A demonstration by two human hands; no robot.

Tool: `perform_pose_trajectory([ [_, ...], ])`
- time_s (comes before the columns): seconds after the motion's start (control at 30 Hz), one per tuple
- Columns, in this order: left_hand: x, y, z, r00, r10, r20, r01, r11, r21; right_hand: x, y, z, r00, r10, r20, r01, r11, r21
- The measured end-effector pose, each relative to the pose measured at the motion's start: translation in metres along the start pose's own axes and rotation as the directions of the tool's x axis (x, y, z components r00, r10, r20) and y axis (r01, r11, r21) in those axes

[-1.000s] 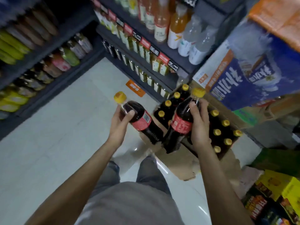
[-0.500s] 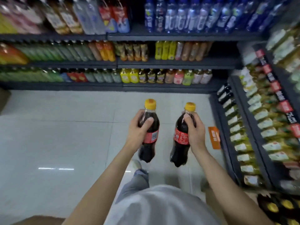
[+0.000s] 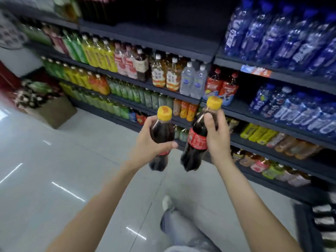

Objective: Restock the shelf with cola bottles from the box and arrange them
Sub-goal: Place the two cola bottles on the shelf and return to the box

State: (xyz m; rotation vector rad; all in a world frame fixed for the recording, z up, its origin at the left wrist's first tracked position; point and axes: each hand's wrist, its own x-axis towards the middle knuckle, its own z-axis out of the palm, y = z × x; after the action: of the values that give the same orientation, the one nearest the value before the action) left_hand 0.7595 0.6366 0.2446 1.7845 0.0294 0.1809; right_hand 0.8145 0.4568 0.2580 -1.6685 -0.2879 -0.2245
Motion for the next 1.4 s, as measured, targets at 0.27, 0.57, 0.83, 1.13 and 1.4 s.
perform_pose_trajectory([
  [0.27, 0.206, 0.004, -0.087, 0.972, 0.171, -0.163, -0.164, 0.985, 0.056, 0.208, 0.007, 0.092, 0.974, -0.228, 0.011, 0.228, 0.974, 0.009],
  [0.57, 0.413, 0.012, -0.143, 0.853, 0.404, -0.331, -0.372, 0.915, 0.157, 0.393, 0.015, 0.166, 0.923, -0.33, -0.199, 0.328, 0.944, -0.04],
  [0.83, 0.566, -0.007, -0.159, 0.87, 0.419, -0.261, -0.418, 0.906, 0.064, 0.505, 0.045, 0.224, 0.895, -0.326, -0.304, 0.301, 0.945, -0.126],
  [1.13, 0.651, -0.028, -0.165, 0.886, 0.399, -0.235, -0.414, 0.91, -0.012, 0.568, 0.073, 0.256, 0.914, -0.259, -0.313, 0.207, 0.96, -0.189],
  [1.4, 0.664, -0.099, -0.174, 0.883, 0.449, 0.134, -0.464, 0.879, 0.11, 0.566, 0.126, 0.245, 0.975, -0.214, -0.055, 0.2, 0.96, -0.197],
])
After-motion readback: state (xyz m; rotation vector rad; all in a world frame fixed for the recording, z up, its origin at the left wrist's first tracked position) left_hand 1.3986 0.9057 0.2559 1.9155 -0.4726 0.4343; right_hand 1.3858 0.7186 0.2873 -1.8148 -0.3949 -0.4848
